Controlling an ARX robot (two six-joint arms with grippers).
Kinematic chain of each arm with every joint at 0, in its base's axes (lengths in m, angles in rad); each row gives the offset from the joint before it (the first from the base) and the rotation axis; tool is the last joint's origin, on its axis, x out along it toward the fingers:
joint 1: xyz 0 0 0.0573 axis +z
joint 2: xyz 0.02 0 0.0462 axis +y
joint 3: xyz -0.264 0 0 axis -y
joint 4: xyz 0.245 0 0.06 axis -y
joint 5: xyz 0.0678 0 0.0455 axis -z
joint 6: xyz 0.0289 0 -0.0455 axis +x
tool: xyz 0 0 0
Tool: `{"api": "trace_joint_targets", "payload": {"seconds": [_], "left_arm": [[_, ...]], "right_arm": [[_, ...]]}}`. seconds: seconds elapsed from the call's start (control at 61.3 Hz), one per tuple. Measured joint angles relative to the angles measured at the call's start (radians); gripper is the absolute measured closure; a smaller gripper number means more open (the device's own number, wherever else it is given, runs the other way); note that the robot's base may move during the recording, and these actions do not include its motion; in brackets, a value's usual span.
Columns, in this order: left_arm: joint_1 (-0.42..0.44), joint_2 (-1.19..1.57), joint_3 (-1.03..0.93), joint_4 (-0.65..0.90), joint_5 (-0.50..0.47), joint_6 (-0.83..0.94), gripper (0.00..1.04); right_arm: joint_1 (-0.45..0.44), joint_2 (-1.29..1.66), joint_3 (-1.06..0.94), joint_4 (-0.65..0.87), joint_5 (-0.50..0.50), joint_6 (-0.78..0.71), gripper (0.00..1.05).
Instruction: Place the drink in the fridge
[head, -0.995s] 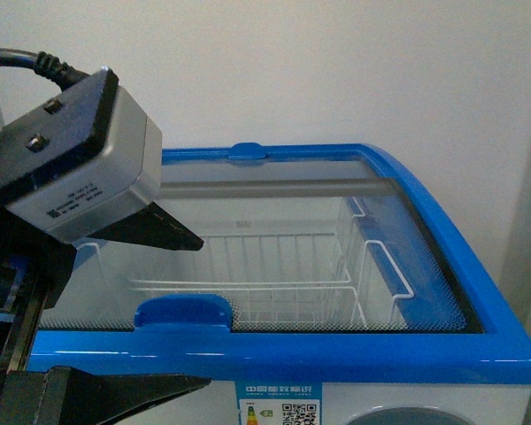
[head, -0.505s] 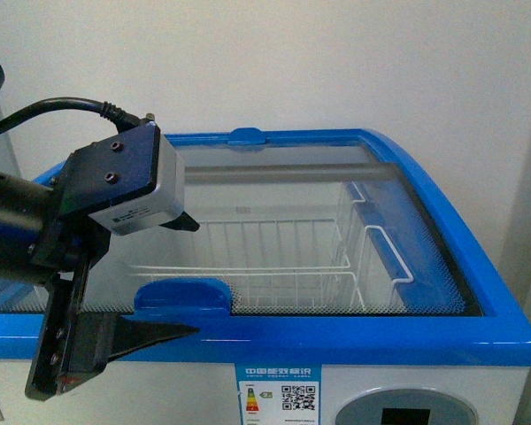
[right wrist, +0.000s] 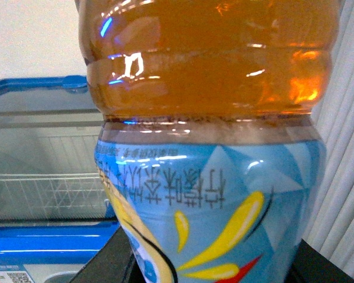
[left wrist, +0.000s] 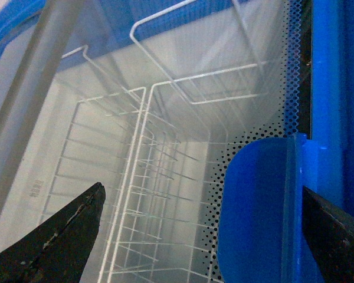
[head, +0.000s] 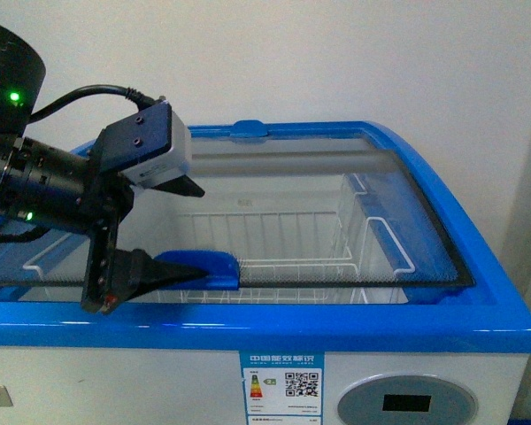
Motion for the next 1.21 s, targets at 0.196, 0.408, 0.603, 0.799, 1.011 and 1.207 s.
{"api": "trace_joint_targets", "payload": {"seconds": [0.196, 0.408, 0.603, 0.799, 1.011, 1.207], "left_arm": [[-0.003, 0.105, 0.179, 0.015, -0.056, 0.000, 0.08], [-0.053, 0.324, 0.467, 0.362, -0.431, -0.012, 0.08], [-0.070, 0.247, 0.318, 0.536, -0.563, -0.227, 0.08], [-0.064, -0.108, -0.075, 0.528, -0.593, -0.623, 0.08], [-0.013, -0.576, -0.537, 0.552, -0.627, -1.032, 0.14], [0.121, -1.119, -0.982, 0.500, -0.758, -1.242, 0.44]], "right_arm": [[0.000, 0.000, 0.000, 0.000, 0.000, 0.000, 0.68], [0.000, 0.000, 0.000, 0.000, 0.000, 0.000, 0.68], [0.001, 0.000, 0.000, 0.000, -0.002, 0.000, 0.68], [0.001, 0.000, 0.000, 0.000, 0.005, 0.000, 0.68], [0.001, 0.000, 0.000, 0.000, 0.003, 0.000, 0.68], [-0.113, 0.098, 0.164, -0.390, -0.267, 0.157, 0.68]]}}
